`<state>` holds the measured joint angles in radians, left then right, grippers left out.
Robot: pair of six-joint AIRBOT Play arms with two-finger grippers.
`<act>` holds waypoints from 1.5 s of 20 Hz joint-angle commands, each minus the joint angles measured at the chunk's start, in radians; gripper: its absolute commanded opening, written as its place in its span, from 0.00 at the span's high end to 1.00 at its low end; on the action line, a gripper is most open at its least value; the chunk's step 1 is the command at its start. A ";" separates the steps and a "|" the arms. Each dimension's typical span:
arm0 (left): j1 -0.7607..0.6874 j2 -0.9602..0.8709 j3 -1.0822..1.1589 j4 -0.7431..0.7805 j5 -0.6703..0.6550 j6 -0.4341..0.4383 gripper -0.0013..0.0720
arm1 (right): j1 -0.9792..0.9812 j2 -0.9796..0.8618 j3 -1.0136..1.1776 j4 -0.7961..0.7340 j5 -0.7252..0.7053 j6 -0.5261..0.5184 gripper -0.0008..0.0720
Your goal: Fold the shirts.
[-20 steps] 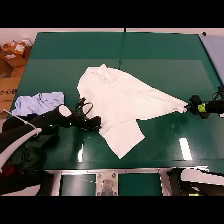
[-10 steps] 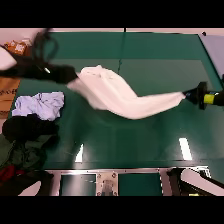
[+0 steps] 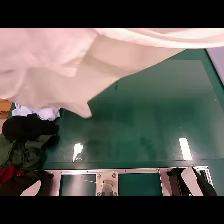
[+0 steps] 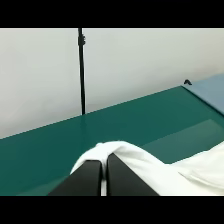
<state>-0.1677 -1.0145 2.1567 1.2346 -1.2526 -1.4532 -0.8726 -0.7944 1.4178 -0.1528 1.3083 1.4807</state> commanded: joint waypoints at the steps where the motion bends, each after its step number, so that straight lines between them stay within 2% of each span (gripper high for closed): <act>1: 0.002 0.010 -0.021 0.019 -0.053 0.017 0.95 | -0.041 0.038 0.071 0.011 -0.030 0.048 0.97; 6: 0.002 0.003 -0.196 0.041 -0.019 0.050 0.95 | -0.041 0.030 0.051 -0.305 -0.037 0.068 0.97; 9: 0.002 -0.080 -0.257 0.070 -0.003 0.056 0.95 | -0.039 0.013 -0.050 -0.470 -0.037 0.082 0.97; 11: 0.002 -0.185 -0.275 0.020 -0.007 0.058 0.95 | -0.021 -0.019 -0.168 -0.473 -0.049 0.053 0.97; 13: 0.002 -0.303 -0.303 -0.101 -0.065 0.074 0.95 | 0.023 -0.069 -0.307 -0.474 -0.068 -0.008 0.97; 16: -0.014 -0.430 -0.465 -0.247 -0.095 0.128 0.95 | 0.051 -0.140 -0.545 -0.513 -0.104 -0.099 0.97; 18: -0.060 -0.461 -0.654 -0.248 -0.050 0.150 0.95 | 0.053 -0.179 -0.691 -0.558 -0.145 -0.146 0.97; 20: -0.117 -0.462 -0.872 -0.248 0.070 0.154 0.95 | 0.055 -0.204 -0.805 -0.590 -0.248 -0.151 0.97; 23: -0.163 -0.462 -1.102 -0.250 0.177 0.153 0.95 | 0.055 -0.266 -0.856 -0.608 -0.298 -0.158 0.97; 27: -0.160 -0.462 -1.179 -0.250 0.191 0.153 0.95 | 0.061 -0.317 -0.856 -0.607 -0.281 -0.159 0.97; 30: -0.159 -0.461 -1.156 -0.253 0.195 0.153 0.95 | 0.129 -0.322 -0.851 -0.557 -0.281 -0.272 0.97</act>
<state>-0.3241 -1.4734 1.0199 0.9844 -1.0782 -1.3022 -0.7856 -1.1000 0.5720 -0.7406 1.0306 1.2903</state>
